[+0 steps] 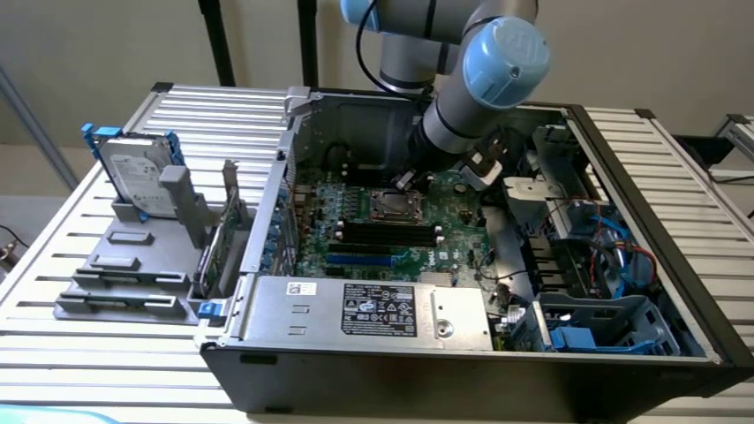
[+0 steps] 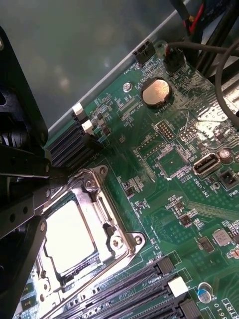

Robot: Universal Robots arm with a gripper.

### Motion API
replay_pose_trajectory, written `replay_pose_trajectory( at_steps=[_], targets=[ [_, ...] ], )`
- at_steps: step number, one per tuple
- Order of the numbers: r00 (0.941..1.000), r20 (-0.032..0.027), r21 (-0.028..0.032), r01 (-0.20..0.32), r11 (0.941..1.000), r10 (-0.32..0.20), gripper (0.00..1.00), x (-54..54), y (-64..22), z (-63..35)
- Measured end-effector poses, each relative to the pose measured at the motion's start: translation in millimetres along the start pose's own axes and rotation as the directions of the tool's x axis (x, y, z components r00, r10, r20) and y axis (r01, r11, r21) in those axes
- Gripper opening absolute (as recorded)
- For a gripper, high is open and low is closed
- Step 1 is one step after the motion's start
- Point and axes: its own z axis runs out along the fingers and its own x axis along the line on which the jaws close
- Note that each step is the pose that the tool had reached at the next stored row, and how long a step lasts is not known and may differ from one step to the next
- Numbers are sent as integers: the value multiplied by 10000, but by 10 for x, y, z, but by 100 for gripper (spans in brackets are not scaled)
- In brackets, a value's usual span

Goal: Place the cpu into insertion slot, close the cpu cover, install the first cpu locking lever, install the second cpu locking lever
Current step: 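Install the first cpu locking lever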

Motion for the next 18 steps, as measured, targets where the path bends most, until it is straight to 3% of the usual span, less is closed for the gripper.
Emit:
replay_pose_trajectory(
  at_steps=[9, 18],
  targets=[
    [10000, 0, 2, 1, 10000, -1, 11, -9, -32, -63],
    [10000, 1, 1, 0, 10000, 0, 11, -170, -155, -115]
  ],
)
